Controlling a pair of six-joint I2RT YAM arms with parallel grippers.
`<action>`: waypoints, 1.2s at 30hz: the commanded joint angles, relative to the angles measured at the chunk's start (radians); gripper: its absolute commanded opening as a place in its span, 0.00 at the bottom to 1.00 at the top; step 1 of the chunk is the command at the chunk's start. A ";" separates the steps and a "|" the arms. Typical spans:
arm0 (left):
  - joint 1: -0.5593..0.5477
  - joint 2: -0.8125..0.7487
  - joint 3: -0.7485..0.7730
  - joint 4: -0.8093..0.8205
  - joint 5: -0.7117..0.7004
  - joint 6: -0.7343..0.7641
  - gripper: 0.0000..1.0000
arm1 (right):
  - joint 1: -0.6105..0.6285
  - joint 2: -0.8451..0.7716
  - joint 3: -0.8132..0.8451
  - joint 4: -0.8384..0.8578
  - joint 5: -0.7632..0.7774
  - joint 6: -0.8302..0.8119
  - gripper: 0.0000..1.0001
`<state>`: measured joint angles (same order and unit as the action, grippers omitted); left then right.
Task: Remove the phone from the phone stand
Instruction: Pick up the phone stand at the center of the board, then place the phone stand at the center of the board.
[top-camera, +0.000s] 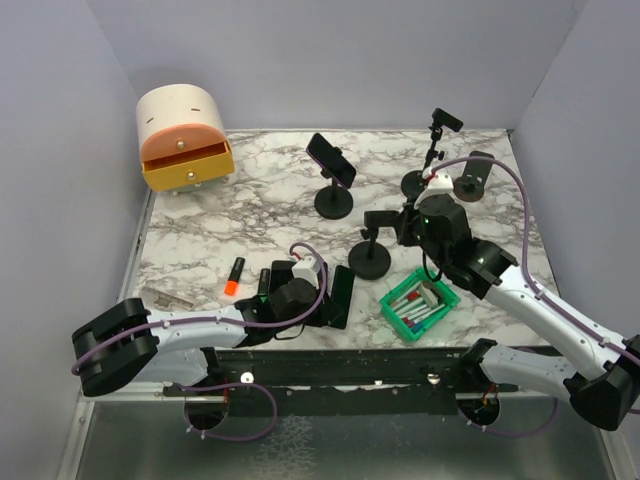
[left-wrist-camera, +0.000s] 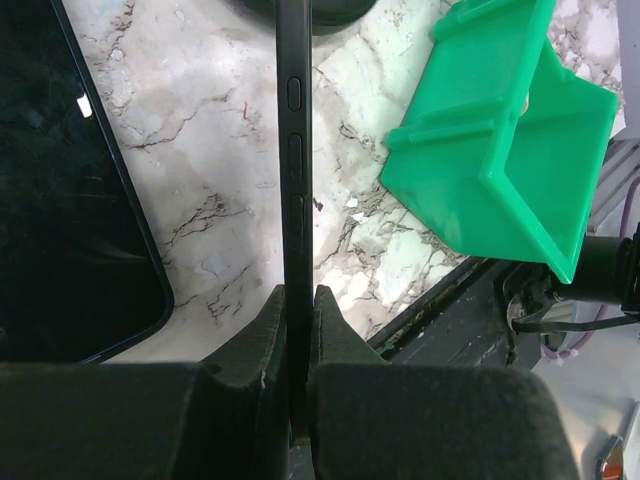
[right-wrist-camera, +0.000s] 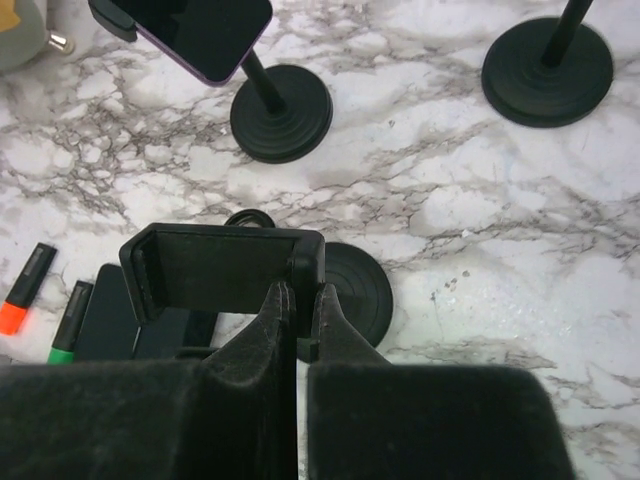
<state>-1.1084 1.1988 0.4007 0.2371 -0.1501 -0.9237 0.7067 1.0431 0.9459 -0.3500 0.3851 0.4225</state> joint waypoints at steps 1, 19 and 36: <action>-0.005 0.029 0.041 0.083 -0.001 0.016 0.00 | -0.003 -0.021 0.127 0.014 0.120 -0.064 0.00; -0.002 0.288 0.263 0.163 -0.023 0.078 0.00 | -0.412 0.053 0.190 0.102 0.226 -0.108 0.00; 0.053 0.395 0.298 0.212 -0.028 0.094 0.00 | -0.579 0.255 0.169 0.311 0.224 -0.068 0.00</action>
<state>-1.0721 1.5803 0.6918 0.3767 -0.1520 -0.8452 0.1394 1.2835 1.1019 -0.2199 0.5926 0.3428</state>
